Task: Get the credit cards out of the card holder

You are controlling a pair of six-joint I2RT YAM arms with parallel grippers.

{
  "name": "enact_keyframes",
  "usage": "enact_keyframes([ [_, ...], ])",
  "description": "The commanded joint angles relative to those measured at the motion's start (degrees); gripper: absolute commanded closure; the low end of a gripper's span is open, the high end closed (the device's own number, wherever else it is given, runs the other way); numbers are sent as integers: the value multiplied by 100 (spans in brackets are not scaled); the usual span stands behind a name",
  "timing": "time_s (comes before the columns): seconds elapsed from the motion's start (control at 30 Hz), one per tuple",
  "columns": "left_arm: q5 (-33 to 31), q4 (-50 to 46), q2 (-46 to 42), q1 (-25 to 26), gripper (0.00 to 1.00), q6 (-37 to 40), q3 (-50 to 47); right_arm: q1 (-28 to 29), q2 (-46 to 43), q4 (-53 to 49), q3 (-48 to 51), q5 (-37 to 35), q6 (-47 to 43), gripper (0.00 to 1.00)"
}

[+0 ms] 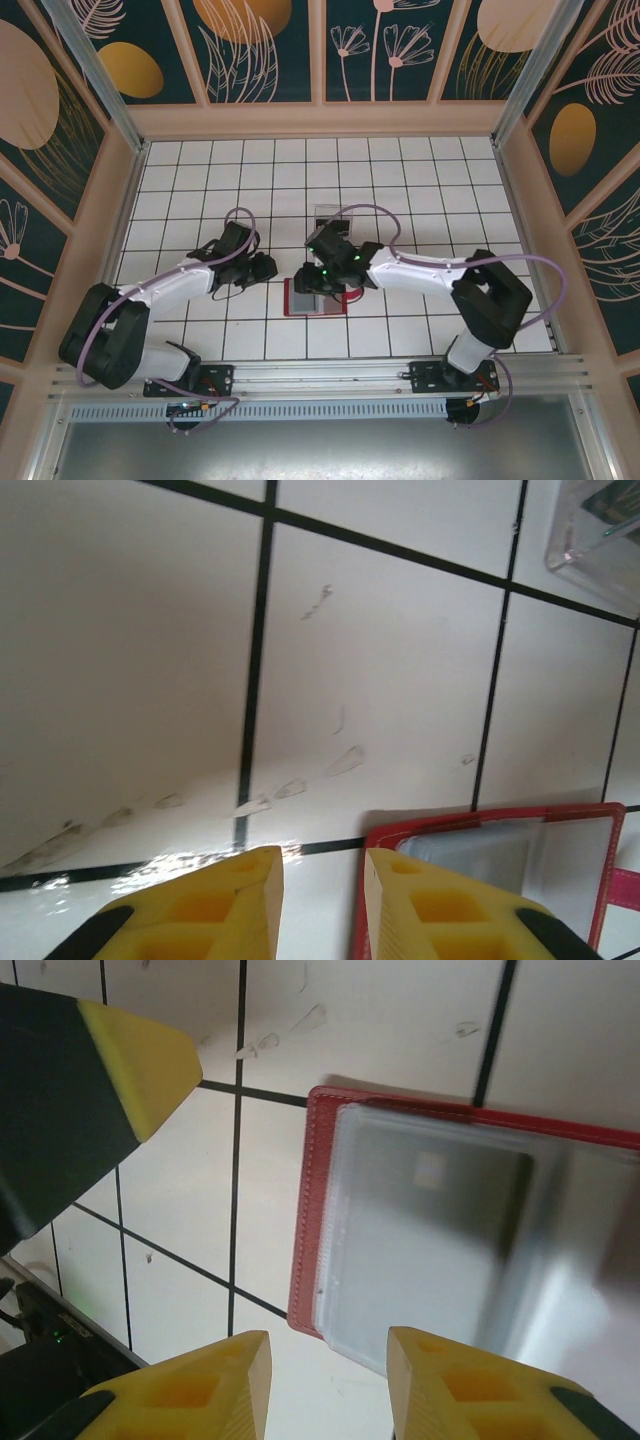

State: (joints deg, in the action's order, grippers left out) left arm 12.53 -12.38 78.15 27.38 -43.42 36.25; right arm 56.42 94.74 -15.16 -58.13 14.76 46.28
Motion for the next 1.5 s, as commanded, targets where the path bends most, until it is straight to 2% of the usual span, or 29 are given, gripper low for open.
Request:
enact_keyframes([
  [0.0, -78, -243, -207, -70, 71, 219, -153, 130, 314, 64, -407, 88, 102, 64],
  [0.33, -16, -168, -274, -89, 71, 228, -250, 211, 929, 39, -734, 192, 108, 63],
  [0.8, 30, -115, -178, -92, 71, 303, -265, 268, 1319, -54, -822, 147, 101, 62],
  [1.2, 45, -107, -89, -101, 71, 371, -235, 359, 1396, -1326, -1299, -681, -22, 62],
  [1.47, 47, -133, -116, -105, 71, 432, -259, 549, 1746, -2134, -1906, -1244, -58, 62],
])
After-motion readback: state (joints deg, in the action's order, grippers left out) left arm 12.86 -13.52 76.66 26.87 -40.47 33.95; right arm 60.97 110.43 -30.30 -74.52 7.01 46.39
